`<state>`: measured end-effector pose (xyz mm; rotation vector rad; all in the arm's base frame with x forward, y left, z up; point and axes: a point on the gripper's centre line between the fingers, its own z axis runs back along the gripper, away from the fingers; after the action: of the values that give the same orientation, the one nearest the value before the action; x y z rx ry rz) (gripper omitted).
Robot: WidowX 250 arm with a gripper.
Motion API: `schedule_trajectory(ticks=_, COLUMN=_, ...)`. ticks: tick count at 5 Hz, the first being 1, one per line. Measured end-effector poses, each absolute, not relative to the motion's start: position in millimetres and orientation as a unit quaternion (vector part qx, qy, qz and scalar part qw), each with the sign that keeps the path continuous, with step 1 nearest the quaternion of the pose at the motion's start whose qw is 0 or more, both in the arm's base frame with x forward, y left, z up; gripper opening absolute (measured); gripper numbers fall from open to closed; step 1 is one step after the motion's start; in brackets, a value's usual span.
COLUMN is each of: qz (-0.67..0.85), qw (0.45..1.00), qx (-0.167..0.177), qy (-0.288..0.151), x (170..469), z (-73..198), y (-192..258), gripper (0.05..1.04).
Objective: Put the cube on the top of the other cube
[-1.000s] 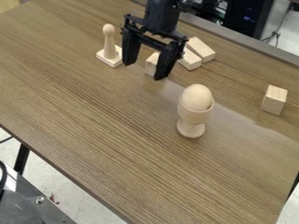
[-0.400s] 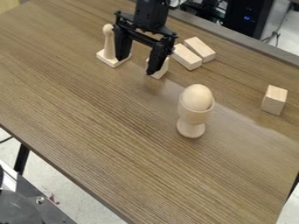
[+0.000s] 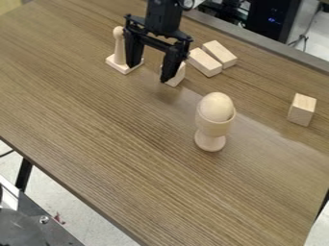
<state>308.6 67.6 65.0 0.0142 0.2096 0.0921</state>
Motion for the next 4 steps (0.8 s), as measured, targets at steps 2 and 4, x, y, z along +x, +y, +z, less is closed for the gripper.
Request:
schedule_trajectory(ticks=2, qz=0.039, qw=0.993, qx=0.006, qy=0.114, x=319.7, z=51.6, y=64.9, gripper=1.000)
schedule_trajectory(ticks=4, qz=0.042, qw=0.993, qx=0.013, qy=0.114, x=327.4, z=47.8, y=66.7, gripper=1.000)
